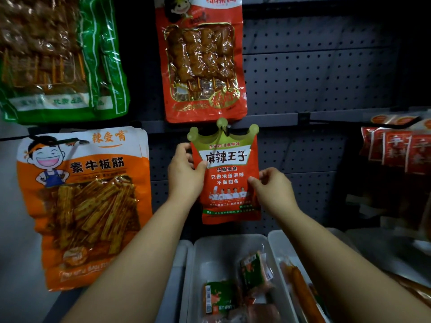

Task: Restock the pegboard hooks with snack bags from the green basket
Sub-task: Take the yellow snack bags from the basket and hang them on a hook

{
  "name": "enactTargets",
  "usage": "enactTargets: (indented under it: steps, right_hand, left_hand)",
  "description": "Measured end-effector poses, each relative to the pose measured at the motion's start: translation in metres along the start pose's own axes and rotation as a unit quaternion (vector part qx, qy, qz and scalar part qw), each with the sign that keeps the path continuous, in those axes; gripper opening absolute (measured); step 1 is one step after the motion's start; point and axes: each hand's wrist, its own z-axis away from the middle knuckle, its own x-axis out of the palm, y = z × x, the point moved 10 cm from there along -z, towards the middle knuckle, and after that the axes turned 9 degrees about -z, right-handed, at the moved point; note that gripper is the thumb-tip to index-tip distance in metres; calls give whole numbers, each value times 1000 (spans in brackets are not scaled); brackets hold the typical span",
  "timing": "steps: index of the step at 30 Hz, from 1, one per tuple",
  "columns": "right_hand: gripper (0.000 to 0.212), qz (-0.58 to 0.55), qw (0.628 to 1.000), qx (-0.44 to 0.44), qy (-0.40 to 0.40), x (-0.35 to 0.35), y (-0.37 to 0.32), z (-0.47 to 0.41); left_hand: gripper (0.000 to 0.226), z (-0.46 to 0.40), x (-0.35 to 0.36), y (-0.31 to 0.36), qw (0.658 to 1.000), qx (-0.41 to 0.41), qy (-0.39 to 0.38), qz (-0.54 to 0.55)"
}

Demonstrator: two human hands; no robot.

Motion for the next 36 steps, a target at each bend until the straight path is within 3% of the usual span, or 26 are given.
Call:
enactTargets:
  steps: [2, 4, 7, 11, 16, 26, 33, 36]
  right_hand:
    - [21, -8, 1000, 10, -8, 0, 7, 1]
    - [44, -28, 999, 21, -29, 4, 13, 2]
    - [69, -78, 994, 24, -79, 15, 17, 5]
    - [56, -137, 982, 31, -124, 31, 16, 2]
    - [44, -118, 987, 31, -107, 38, 13, -11]
    - [48, -83, 990, 31, -106, 46, 24, -10]
    - [51, -43, 993, 5, -109, 30, 38, 4]
    - [47, -64, 996, 7, -66, 7, 47, 16]
  left_hand:
    - [44, 0, 1, -3, 1000, -9, 9, 0]
    - [56, 2, 3, -7, 1000, -17, 7, -8]
    - [72, 7, 19, -18, 998, -23, -47, -33]
    - [72, 15, 45, -31, 987, -68, -138, 56]
    - [66, 2, 43, -31, 992, -59, -105, 25]
    - [71, 12, 53, -62, 988, -84, -117, 50]
    - [51, 51, 19, -50, 999, -27, 19, 33]
    - [33, 75, 19, -24, 996, -4, 6, 94]
